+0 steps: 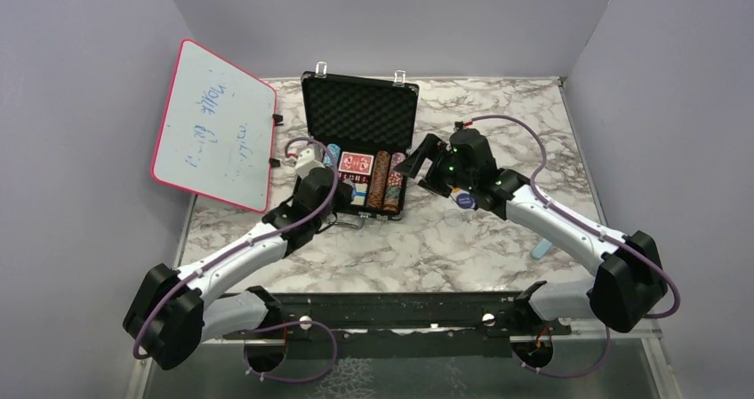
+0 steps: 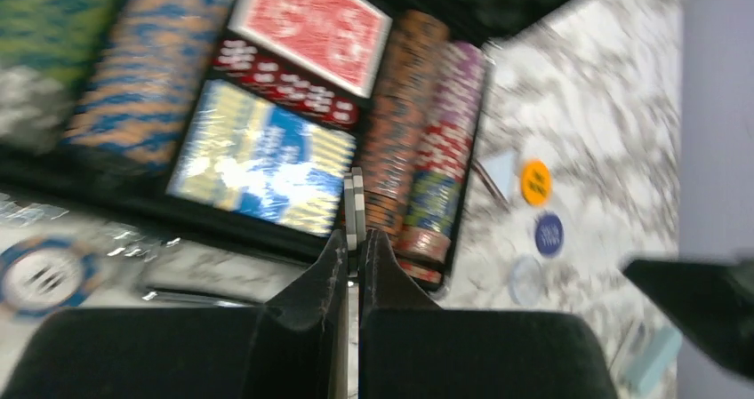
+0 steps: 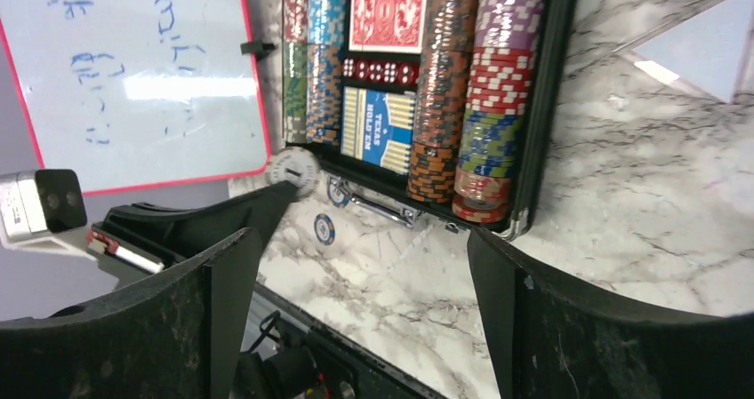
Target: Pack up texas hold em set
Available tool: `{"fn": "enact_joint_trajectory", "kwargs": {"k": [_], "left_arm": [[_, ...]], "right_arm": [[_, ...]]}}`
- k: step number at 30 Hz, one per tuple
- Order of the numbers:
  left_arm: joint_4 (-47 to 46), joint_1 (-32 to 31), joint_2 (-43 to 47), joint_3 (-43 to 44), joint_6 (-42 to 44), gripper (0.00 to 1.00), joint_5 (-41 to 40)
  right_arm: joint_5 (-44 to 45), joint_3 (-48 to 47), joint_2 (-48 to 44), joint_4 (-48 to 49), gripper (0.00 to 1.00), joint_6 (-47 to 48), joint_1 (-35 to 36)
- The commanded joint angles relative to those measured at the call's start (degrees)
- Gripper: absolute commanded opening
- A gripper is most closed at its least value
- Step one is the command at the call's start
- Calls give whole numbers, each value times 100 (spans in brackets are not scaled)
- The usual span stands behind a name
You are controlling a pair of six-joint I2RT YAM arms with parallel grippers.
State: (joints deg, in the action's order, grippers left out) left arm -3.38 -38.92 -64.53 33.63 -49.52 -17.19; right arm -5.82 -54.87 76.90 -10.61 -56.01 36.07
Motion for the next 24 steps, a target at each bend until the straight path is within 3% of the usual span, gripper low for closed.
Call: {"fn": "enact_joint_trajectory", "kwargs": {"k": [1,7,15,24], "left_arm": [[2813,505,301,677,-1587,0,-1146],[3875,1039,419,865,-2526,0,-1456],[3816,1552,-116,1162,-2535,0,-1373],[3553,2081,-951,1517,-2404,0,-589]], "right_arm": [[662,318,-382,-245,88,117,-30],[665,474,-396,-221,87,167,-30],[740,509,-402,-327,86,317,-30],[927,596,-487,-423,86,392,-30]]}}
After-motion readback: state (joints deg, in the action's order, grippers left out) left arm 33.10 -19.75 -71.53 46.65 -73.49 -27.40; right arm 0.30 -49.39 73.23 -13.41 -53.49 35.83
